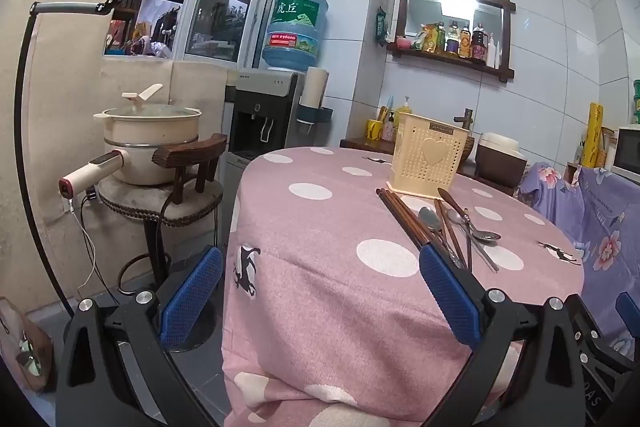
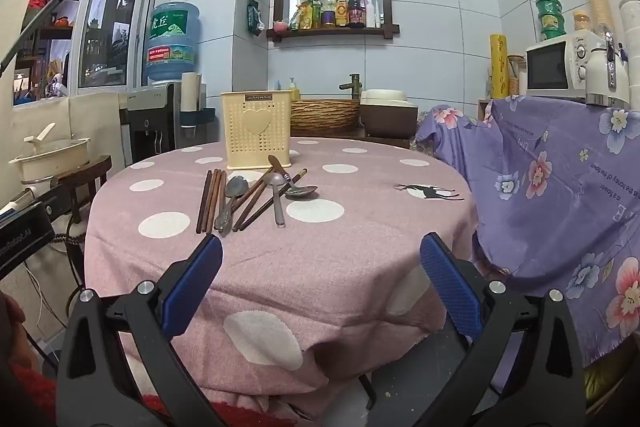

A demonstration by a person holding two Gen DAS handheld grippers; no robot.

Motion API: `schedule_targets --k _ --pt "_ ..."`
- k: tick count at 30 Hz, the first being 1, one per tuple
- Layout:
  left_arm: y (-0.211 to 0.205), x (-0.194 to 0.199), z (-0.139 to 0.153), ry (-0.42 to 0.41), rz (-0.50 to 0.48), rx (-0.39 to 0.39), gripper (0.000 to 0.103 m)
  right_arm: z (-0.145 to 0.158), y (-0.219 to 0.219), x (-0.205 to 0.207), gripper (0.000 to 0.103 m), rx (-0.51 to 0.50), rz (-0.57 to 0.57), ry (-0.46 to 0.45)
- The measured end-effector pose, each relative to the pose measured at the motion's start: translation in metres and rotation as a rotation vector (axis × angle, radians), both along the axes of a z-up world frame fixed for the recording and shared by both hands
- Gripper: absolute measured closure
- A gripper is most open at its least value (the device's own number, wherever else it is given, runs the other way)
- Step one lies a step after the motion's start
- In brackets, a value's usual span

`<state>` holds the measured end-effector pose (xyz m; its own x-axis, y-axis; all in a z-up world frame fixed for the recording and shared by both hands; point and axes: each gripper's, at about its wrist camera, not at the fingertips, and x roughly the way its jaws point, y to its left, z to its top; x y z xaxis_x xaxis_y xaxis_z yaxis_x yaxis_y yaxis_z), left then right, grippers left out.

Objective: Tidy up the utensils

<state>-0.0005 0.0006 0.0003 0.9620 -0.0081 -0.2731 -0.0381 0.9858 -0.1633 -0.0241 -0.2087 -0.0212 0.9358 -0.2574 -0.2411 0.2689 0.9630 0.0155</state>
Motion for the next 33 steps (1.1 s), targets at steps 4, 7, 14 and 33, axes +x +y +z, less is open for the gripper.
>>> schedule_targets --k 4,7,14,33 --pt "0.0 0.0 0.0 0.006 0.001 0.002 0.005 0.0 0.0 0.0 0.005 0.0 -0.003 0.0" --pt "0.0 0.0 0.0 0.007 0.002 0.003 0.005 0.0 0.0 0.0 0.005 0.002 0.0 0.001" --pt "-0.001 -0.001 0.0 0.005 0.001 0.005 0.005 0.0 0.0 0.001 0.005 0.003 0.0 0.004" --pt "-0.006 0.003 -0.012 0.016 0.005 0.005 0.005 -0.007 0.005 0.003 0.005 0.004 0.001 0.008"
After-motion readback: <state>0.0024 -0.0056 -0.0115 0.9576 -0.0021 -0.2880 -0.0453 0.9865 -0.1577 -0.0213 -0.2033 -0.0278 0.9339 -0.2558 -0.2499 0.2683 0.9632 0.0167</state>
